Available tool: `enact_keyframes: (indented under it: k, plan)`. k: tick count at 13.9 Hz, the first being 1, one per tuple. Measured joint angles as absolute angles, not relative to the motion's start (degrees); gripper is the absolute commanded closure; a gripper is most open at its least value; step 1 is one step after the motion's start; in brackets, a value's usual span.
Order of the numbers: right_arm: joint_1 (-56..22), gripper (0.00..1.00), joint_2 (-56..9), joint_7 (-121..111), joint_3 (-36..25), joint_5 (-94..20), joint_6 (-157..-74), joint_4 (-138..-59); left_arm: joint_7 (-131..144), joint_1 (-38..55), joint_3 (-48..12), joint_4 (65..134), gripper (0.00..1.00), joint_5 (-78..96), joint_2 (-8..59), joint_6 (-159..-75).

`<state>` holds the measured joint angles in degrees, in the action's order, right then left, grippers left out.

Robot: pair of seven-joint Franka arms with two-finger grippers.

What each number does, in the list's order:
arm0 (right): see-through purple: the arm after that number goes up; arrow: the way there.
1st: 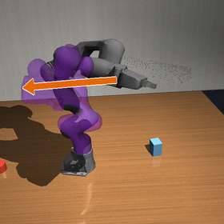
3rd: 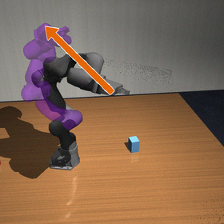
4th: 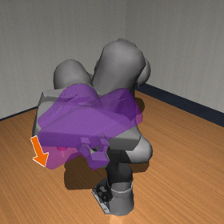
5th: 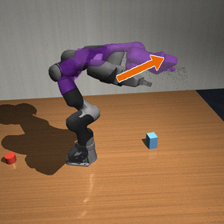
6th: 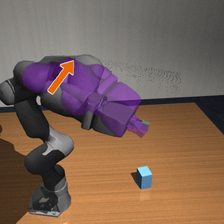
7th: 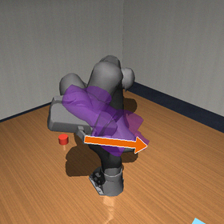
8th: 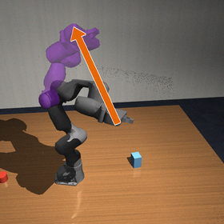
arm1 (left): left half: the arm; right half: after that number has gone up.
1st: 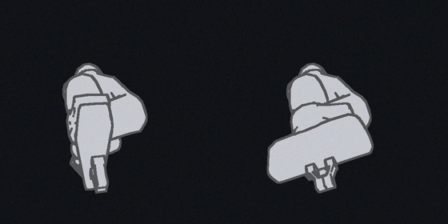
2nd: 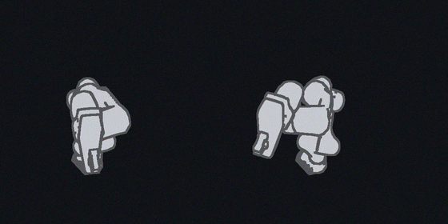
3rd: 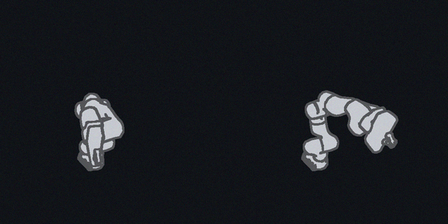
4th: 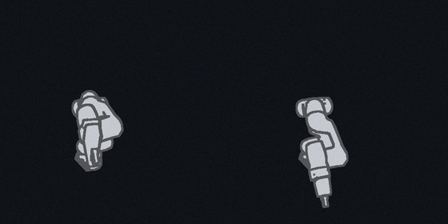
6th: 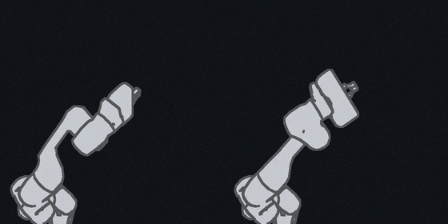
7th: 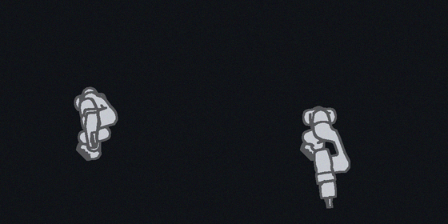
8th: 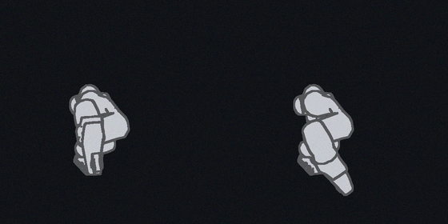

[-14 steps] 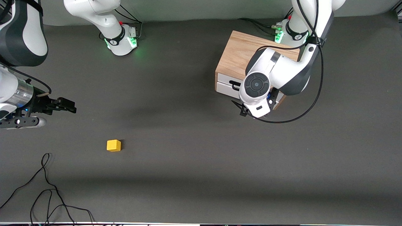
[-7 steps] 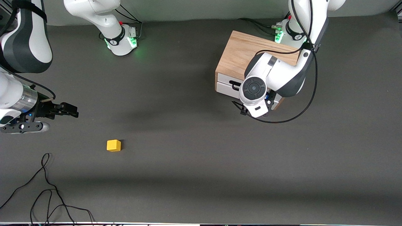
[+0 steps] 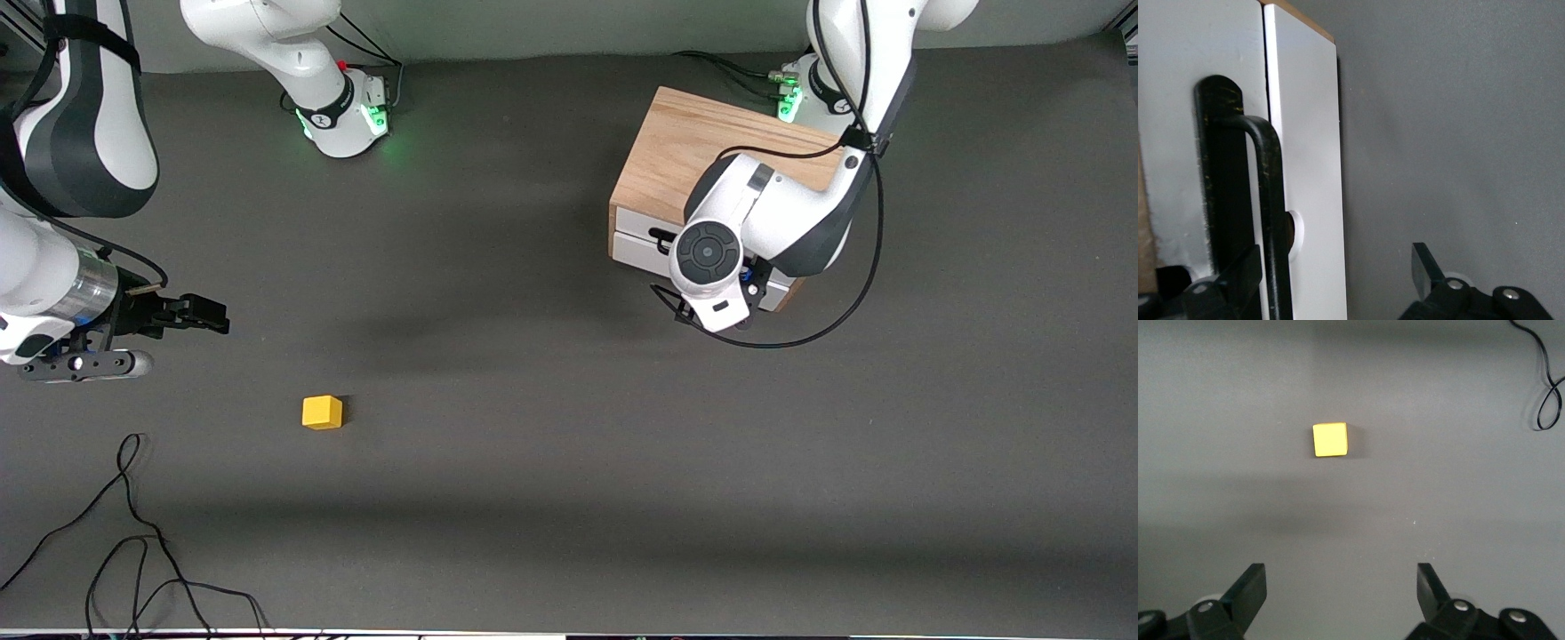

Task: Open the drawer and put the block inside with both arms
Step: 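Pull the drawer handle outward with the left gripper to open the drawer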

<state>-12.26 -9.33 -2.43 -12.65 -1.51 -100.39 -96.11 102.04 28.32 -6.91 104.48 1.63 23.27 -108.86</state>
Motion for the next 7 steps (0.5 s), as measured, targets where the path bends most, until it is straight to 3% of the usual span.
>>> enact_keyframes:
  k: [7]
  plan:
    - [-12.34,0.0,-10.19,-2.43,-12.36,-1.51,-102.37,-96.15,102.04,28.25,-6.69,104.08,0.0,1.28,23.73,-110.31]
